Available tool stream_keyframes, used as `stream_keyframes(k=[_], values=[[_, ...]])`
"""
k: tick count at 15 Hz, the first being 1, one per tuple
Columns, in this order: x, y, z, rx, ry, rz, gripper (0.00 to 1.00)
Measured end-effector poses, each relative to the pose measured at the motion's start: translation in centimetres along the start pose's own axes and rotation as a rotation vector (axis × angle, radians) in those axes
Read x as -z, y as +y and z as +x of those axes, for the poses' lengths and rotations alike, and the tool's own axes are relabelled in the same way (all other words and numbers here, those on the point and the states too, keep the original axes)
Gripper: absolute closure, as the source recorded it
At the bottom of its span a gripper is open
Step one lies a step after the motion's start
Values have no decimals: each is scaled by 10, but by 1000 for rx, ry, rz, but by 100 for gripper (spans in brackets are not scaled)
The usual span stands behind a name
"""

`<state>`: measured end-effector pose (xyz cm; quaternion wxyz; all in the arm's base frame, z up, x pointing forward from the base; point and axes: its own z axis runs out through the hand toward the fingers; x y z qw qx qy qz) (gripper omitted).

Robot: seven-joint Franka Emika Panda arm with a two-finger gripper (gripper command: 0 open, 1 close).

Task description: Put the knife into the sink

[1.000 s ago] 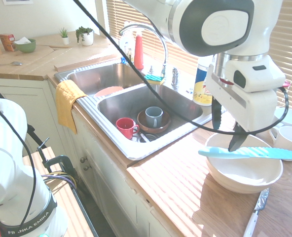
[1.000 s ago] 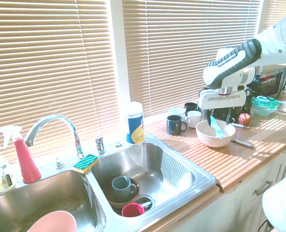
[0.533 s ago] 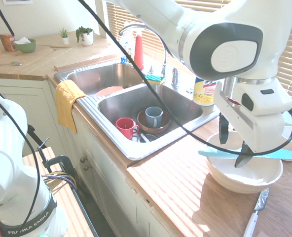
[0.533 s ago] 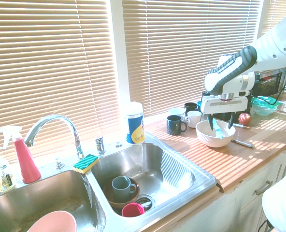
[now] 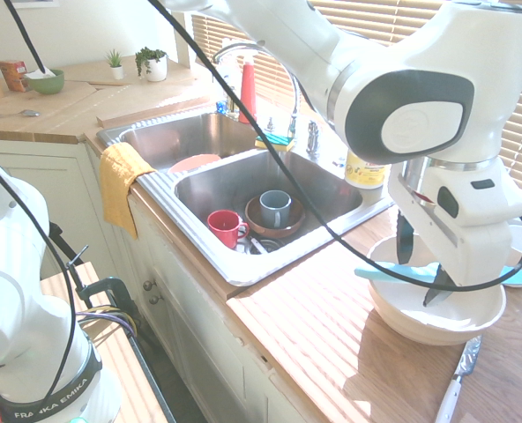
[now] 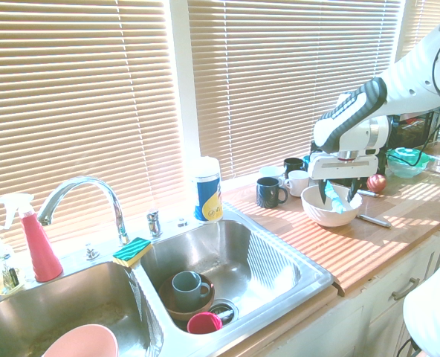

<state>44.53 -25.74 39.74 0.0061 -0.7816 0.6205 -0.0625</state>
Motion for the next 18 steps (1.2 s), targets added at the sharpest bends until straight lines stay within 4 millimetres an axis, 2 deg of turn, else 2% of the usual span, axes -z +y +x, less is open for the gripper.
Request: stream_keyframes(k=[6, 12, 18], values=[[-11, -3, 4, 9, -2, 5, 100], [-13, -5, 6, 16, -4, 14, 100], [-13, -16, 4, 38, -4, 20, 100]])
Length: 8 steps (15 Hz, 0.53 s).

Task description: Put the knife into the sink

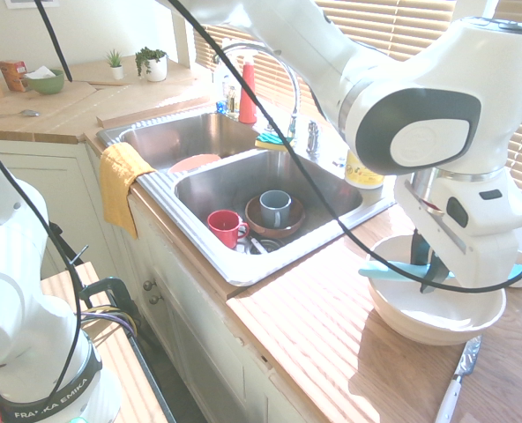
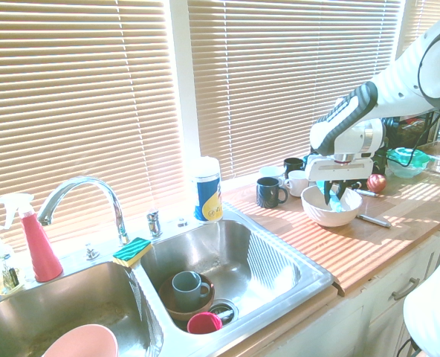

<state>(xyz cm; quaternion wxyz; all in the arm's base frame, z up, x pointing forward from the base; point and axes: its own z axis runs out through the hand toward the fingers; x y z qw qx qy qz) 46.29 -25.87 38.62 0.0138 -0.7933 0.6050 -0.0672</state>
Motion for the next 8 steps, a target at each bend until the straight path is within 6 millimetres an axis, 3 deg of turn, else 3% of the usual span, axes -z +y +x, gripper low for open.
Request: stream_keyframes(k=[3, 6, 8], values=[[15, -7, -5, 19, 2, 13, 100], [58, -13, -19, 51, 17, 59, 100], [89, -24, -46, 109, 20, 89, 100]])
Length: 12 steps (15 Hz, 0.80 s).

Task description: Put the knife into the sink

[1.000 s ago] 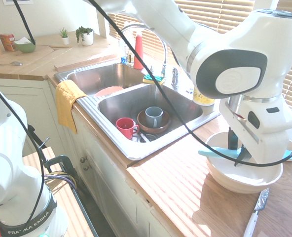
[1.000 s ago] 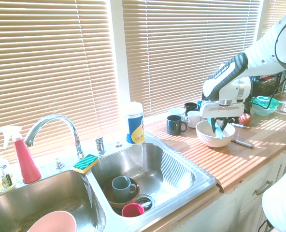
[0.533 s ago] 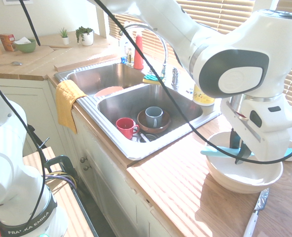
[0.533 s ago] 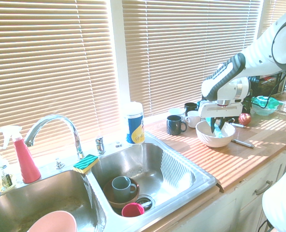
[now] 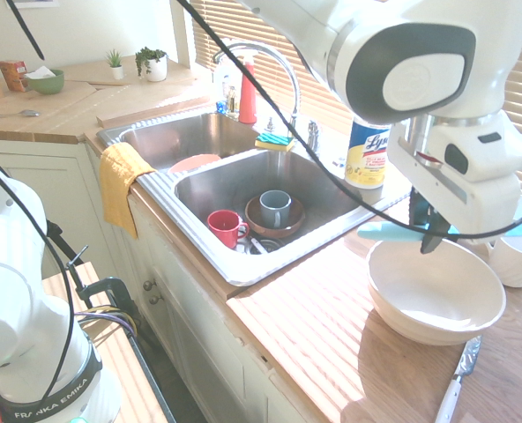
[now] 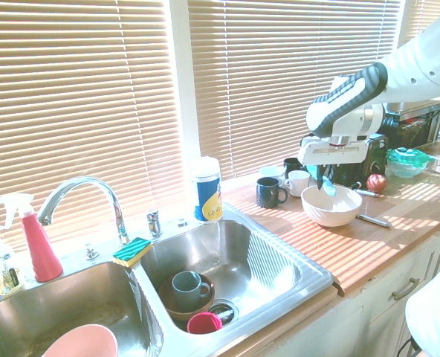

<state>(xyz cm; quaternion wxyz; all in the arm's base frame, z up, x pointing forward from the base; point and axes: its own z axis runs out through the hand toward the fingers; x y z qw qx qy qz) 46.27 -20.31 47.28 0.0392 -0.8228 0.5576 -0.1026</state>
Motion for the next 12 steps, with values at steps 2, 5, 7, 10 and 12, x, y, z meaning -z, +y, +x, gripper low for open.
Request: stream_keyframes(k=[2, 5, 7, 10, 12], values=[[19, -25, -48, 107, -5, 22, 100], [16, -55, -142, 301, -21, 26, 100], [6, -66, -193, 403, -26, 21, 100], [-19, -70, -245, 513, -24, 30, 100], [-43, -68, -271, 581, -22, 39, 100]])
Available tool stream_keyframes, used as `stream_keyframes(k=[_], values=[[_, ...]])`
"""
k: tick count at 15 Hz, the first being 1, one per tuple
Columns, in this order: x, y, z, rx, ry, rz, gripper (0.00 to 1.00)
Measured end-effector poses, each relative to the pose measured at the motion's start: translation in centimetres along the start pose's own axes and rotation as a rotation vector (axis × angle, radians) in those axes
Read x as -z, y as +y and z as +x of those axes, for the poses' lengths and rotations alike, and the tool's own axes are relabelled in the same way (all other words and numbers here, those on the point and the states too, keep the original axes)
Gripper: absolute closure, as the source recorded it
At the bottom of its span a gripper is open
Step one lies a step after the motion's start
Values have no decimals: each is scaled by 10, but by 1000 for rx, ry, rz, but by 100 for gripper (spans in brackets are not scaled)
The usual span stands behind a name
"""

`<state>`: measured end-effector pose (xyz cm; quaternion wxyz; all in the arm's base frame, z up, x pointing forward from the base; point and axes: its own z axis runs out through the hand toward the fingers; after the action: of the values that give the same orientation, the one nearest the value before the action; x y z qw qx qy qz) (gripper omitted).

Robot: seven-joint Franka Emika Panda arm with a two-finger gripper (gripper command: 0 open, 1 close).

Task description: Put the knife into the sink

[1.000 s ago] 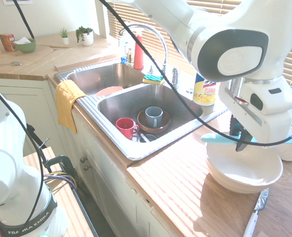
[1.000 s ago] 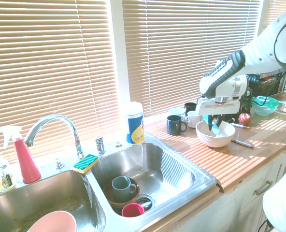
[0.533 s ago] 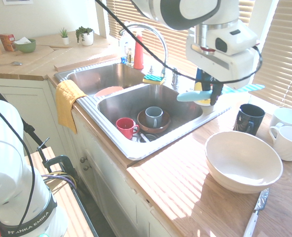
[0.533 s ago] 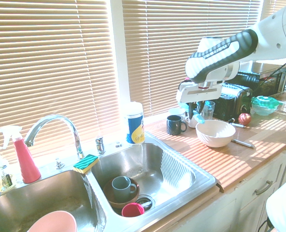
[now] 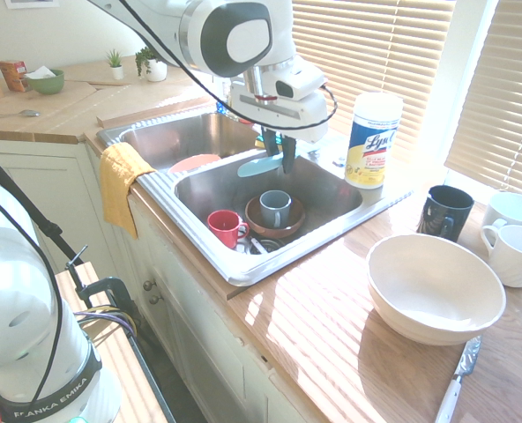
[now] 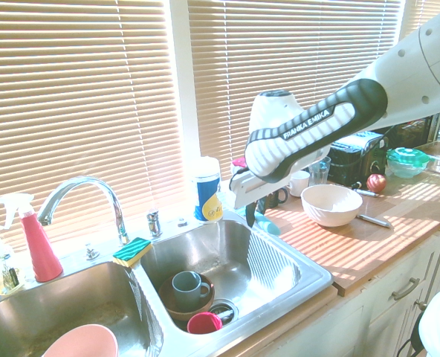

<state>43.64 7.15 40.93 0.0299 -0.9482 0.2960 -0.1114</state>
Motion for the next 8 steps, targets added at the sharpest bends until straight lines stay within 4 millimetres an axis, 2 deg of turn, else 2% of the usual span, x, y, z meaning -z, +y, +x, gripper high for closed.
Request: stream_keyframes(k=[4, 8], values=[[-65, -22, -37, 58, -22, -13, 100], [-136, -27, -54, 27, -10, -47, 100]])
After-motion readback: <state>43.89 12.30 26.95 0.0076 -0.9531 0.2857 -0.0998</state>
